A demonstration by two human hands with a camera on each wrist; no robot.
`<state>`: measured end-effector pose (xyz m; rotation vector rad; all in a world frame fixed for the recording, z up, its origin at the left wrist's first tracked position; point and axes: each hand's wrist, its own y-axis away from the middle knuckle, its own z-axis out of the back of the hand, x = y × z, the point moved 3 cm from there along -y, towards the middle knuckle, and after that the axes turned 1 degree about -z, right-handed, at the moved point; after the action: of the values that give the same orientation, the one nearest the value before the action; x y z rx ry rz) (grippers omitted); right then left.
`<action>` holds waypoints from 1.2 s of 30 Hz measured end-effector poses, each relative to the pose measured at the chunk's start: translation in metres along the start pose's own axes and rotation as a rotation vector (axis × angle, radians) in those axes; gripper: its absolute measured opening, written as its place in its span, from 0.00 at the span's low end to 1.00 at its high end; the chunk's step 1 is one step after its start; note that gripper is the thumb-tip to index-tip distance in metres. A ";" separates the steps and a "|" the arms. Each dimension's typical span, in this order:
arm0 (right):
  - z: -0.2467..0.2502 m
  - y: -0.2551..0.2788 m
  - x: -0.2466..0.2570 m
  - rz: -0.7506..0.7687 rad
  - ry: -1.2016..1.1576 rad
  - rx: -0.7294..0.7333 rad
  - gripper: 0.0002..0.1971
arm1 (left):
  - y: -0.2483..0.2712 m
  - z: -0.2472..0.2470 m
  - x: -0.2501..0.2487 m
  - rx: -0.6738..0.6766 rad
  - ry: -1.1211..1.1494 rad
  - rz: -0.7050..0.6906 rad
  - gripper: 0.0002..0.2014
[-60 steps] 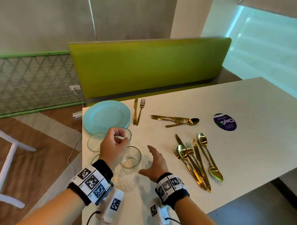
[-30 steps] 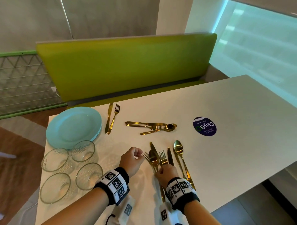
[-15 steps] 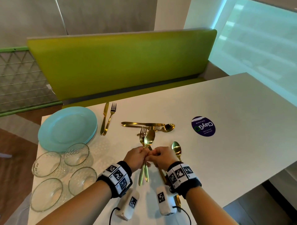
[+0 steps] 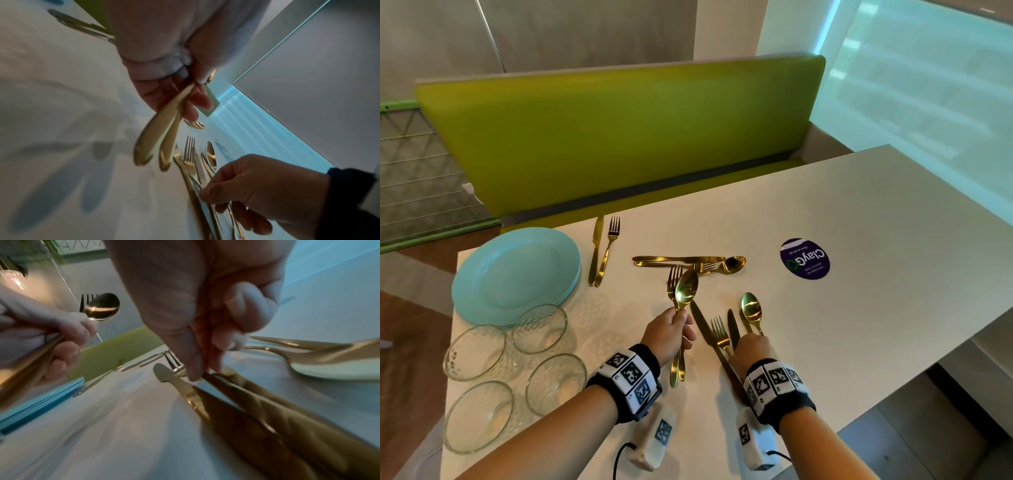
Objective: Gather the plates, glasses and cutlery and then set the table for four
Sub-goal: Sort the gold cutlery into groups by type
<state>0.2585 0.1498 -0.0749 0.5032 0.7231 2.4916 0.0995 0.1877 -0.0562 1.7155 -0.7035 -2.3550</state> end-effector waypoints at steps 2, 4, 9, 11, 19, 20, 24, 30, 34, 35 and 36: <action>-0.001 0.003 0.000 -0.014 -0.002 0.022 0.15 | 0.002 0.000 0.000 0.002 0.005 -0.002 0.15; 0.002 0.004 0.000 -0.015 -0.025 0.023 0.14 | 0.004 0.001 0.000 0.008 0.019 0.001 0.16; 0.026 0.013 0.013 0.110 -0.340 0.053 0.09 | 0.007 0.000 -0.003 0.039 0.110 0.002 0.16; 0.032 0.018 0.023 0.154 -0.513 0.113 0.11 | 0.007 -0.003 -0.004 0.075 0.147 0.010 0.16; 0.027 0.024 0.045 0.150 -0.718 0.118 0.09 | 0.019 -0.010 -0.012 0.229 0.261 0.071 0.13; 0.026 0.024 0.046 0.163 -0.702 0.125 0.09 | 0.019 -0.009 -0.013 0.234 0.257 0.071 0.12; 0.035 0.019 0.036 0.138 -0.641 0.129 0.09 | 0.016 -0.007 -0.012 0.202 0.169 0.052 0.11; 0.069 -0.016 -0.030 -0.130 -0.352 -0.041 0.13 | 0.005 0.003 -0.013 0.068 0.142 0.111 0.12; 0.055 -0.045 -0.055 -0.187 -0.167 0.023 0.13 | 0.007 0.002 -0.014 0.071 0.188 0.107 0.13; 0.051 -0.049 -0.057 -0.183 -0.157 0.017 0.11 | 0.007 0.000 -0.014 0.084 0.188 0.111 0.14; 0.046 -0.052 -0.058 -0.180 -0.150 0.006 0.11 | 0.007 -0.001 -0.014 0.097 0.180 0.117 0.15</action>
<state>0.3449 0.1745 -0.0803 0.5932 0.6854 2.2585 0.1040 0.1863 -0.0413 1.8420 -0.8726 -2.0906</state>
